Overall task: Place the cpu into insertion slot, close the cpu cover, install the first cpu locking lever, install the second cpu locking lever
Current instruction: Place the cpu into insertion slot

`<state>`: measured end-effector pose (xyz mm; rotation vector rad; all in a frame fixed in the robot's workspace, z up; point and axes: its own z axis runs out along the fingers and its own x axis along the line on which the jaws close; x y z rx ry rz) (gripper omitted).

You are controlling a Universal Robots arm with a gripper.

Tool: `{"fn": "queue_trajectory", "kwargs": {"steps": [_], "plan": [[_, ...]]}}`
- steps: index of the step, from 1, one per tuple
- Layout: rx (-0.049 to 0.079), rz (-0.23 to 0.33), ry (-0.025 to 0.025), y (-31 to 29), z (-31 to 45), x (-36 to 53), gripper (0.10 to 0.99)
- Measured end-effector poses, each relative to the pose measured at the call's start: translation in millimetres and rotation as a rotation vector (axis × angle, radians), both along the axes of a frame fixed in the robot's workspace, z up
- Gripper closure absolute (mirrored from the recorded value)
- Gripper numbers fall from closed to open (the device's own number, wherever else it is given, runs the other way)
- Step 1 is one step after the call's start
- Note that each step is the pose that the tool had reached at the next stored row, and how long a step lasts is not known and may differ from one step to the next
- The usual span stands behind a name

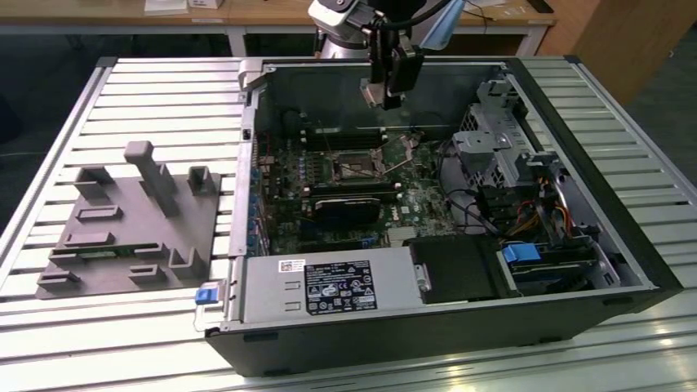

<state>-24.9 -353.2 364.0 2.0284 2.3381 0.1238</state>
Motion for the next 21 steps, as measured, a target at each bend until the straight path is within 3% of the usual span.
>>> {"fn": "queue_trajectory", "kwargs": {"steps": [21], "plan": [[0.000, -0.006, 0.0000, 0.0, -5.1, -0.1, 0.549]]}}
